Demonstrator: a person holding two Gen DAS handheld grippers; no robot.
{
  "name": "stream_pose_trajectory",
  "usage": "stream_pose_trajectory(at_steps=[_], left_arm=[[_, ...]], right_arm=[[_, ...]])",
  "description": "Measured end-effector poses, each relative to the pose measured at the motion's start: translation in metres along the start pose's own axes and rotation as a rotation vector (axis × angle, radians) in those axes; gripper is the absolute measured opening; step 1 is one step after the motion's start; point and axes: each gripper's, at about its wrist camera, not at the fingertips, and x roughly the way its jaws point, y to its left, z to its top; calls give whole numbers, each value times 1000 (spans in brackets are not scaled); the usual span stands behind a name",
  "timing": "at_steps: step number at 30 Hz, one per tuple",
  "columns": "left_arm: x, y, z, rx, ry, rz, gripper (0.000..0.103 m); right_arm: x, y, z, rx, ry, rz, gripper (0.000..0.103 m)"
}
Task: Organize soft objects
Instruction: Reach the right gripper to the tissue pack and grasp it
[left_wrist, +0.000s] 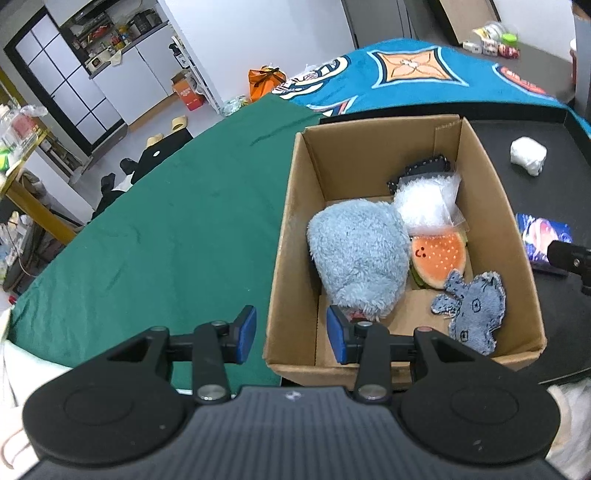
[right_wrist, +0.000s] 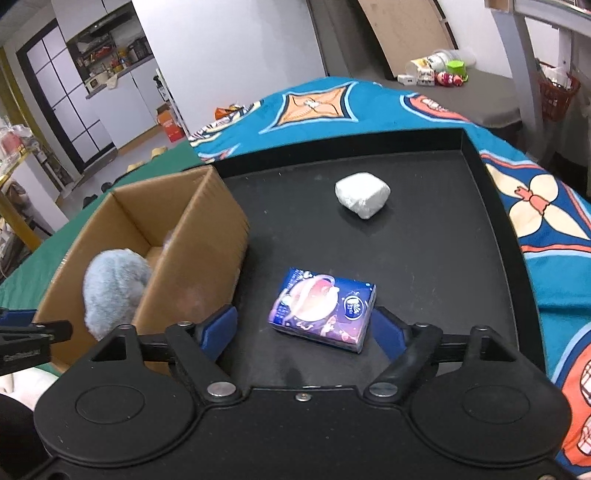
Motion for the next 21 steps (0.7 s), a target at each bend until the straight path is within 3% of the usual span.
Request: stream_pose_trajectory(at_steps=[11,16,21], left_arm=[[16,-12,5,46,64,38,41],[23,-16,9,59,85,48,51],[25,-17,9,63,96,58,53]], right_arm=[[30,-12,-4,-1,4,-37,96],[39,-12,-3,-1,-9,-17,101],[49,-6,-6,-30,4,-11,101]])
